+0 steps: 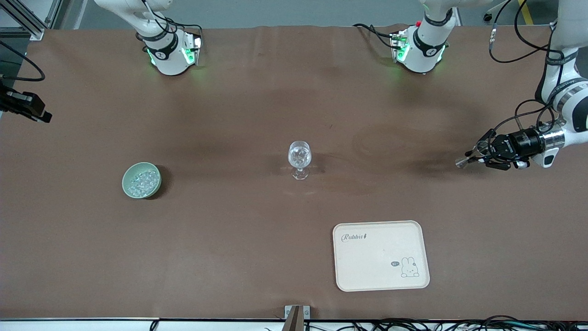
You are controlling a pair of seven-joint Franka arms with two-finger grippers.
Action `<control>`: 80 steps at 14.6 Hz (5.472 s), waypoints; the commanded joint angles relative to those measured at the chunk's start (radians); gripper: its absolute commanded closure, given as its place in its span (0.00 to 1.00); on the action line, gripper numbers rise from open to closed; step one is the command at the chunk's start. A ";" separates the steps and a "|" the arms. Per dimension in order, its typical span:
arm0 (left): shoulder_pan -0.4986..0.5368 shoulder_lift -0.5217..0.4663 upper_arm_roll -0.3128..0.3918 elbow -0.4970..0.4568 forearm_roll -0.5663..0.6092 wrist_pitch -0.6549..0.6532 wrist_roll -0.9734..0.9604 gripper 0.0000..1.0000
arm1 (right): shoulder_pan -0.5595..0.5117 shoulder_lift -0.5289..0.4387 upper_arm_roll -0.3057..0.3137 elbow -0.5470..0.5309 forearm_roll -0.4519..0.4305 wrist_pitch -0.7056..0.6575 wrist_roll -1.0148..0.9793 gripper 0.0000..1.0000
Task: Pour wine and add ice with both arms
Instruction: 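Lift the jigger with the left gripper while the right gripper lifts the ice, then carry the metal jigger over the wine glass with the left gripper, then tilt the jigger above the glass rim to pour with the left gripper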
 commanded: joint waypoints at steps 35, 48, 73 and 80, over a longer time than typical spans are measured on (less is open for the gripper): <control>-0.013 -0.022 -1.044 0.183 0.564 0.876 -0.808 0.99 | -0.014 -0.011 0.009 -0.012 0.004 -0.003 0.002 1.00; -0.042 0.090 -1.123 0.301 0.926 0.876 -1.034 0.99 | -0.017 -0.011 0.009 -0.017 0.004 -0.010 0.002 0.99; -0.050 0.084 -1.167 0.361 1.281 0.828 -1.247 0.98 | -0.017 -0.011 0.007 -0.017 0.006 -0.013 0.002 0.99; -0.053 0.085 -1.171 0.378 1.296 0.827 -1.264 0.98 | -0.017 -0.011 0.007 -0.017 0.006 -0.013 0.002 0.99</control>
